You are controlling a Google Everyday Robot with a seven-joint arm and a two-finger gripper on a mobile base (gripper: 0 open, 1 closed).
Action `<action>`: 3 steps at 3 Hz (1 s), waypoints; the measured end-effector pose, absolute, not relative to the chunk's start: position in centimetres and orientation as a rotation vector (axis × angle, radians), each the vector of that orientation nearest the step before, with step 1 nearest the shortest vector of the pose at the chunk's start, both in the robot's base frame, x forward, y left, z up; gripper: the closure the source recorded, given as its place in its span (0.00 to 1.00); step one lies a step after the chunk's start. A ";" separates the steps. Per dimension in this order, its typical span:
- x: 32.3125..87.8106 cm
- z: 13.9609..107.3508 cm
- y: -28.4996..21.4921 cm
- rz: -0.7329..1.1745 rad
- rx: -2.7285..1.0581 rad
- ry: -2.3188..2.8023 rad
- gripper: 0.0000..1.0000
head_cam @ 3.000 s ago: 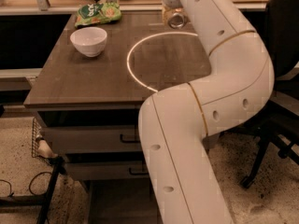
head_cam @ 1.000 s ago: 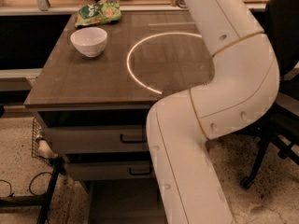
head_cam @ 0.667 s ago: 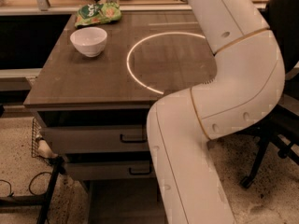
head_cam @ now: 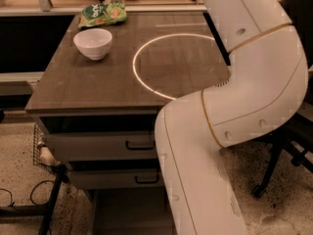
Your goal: Place orange can upright
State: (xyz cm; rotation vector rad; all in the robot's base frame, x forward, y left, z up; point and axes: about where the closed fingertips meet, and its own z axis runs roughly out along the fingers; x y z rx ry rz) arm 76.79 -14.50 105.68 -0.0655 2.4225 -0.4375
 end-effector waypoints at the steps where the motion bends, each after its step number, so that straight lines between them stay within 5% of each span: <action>1: 76.1 106.8 -14.7 -0.457 -0.072 2.417 1.00; 3: 74.2 108.9 -14.6 -0.504 -0.116 2.430 1.00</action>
Offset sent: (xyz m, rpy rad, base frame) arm -0.0486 -0.0054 0.0266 -0.0590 0.0983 -0.0242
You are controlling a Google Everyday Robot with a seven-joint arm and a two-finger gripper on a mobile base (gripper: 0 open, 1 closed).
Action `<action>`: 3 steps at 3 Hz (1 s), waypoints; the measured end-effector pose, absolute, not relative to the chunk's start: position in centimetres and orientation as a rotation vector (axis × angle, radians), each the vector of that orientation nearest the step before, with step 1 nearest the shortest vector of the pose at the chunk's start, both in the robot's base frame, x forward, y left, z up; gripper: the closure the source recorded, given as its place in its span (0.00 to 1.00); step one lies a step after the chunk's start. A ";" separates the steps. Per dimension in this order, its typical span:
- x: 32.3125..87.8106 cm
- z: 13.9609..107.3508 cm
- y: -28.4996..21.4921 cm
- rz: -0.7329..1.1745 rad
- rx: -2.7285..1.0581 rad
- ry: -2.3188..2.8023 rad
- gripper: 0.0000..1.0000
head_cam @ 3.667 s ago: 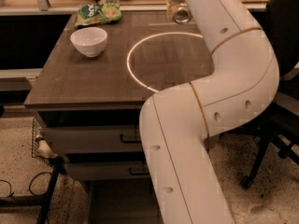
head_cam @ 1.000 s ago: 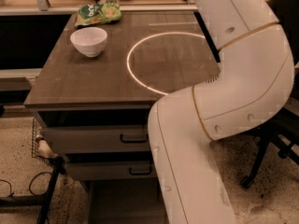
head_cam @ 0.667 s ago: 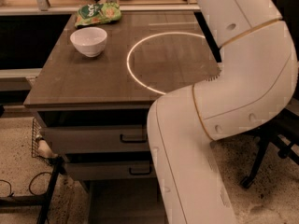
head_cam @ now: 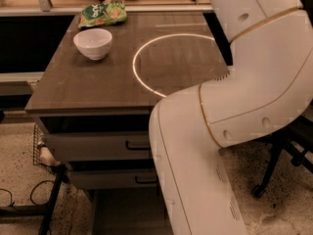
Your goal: Place orange can upright
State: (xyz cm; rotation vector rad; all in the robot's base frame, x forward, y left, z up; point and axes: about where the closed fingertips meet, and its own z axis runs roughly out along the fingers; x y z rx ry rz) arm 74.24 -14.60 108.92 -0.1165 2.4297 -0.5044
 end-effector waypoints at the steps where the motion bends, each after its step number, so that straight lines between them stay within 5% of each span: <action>1: 73.1 110.3 -15.6 -0.559 -0.112 2.431 1.00; 3: 70.9 111.0 -17.9 -0.510 -0.104 2.496 1.00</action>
Offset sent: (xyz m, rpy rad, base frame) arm -0.0520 -0.0381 0.0409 -0.0865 0.1451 -0.0901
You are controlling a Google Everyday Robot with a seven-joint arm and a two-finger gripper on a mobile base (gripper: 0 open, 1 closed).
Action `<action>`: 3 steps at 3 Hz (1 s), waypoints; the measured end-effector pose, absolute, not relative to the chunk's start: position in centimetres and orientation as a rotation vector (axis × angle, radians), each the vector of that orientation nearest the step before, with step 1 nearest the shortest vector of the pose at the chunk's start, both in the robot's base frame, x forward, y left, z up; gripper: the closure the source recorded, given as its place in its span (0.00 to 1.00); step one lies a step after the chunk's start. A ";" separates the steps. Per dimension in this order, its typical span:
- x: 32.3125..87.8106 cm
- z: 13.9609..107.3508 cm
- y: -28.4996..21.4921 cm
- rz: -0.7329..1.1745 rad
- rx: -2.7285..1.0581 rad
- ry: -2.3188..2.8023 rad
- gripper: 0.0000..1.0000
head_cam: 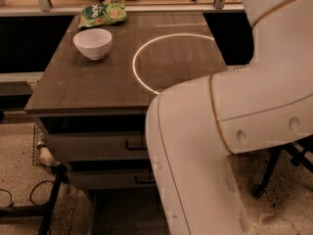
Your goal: Place orange can upright
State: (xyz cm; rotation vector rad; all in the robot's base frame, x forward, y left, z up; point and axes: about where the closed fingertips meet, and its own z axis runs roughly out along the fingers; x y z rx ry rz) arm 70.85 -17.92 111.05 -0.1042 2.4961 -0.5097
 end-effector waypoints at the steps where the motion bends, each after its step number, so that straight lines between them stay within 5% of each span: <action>1: 69.2 109.5 -20.0 -0.293 -0.051 2.566 1.00; 3: 68.3 106.3 -21.4 0.262 0.004 2.571 1.00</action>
Offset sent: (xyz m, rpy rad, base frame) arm -0.0124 -0.0720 -0.0014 0.6832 0.1496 0.0309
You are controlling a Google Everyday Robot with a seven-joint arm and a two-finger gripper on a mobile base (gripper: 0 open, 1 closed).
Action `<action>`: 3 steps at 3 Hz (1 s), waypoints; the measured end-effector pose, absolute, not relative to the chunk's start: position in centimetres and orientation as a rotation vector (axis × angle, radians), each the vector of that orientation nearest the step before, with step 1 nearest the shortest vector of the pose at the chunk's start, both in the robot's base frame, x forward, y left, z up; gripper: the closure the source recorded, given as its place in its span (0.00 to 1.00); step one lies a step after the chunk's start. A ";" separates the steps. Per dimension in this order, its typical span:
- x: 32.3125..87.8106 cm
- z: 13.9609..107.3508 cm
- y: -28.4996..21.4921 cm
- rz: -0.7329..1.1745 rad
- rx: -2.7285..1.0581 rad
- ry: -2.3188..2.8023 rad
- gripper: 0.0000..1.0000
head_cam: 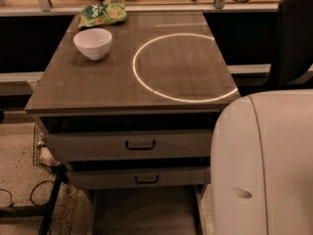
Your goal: Place orange can upright
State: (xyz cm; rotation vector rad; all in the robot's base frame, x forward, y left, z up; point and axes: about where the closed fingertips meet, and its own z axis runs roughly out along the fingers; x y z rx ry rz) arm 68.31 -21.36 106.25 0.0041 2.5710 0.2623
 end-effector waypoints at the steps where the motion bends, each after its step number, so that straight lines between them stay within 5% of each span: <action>1: 70.0 105.6 -20.5 0.522 -0.085 2.463 1.00; 3: 70.2 105.4 -19.9 0.563 -0.097 2.456 1.00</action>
Offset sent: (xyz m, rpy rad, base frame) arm 0.0154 0.0071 -0.0065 0.1601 -0.0710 0.1001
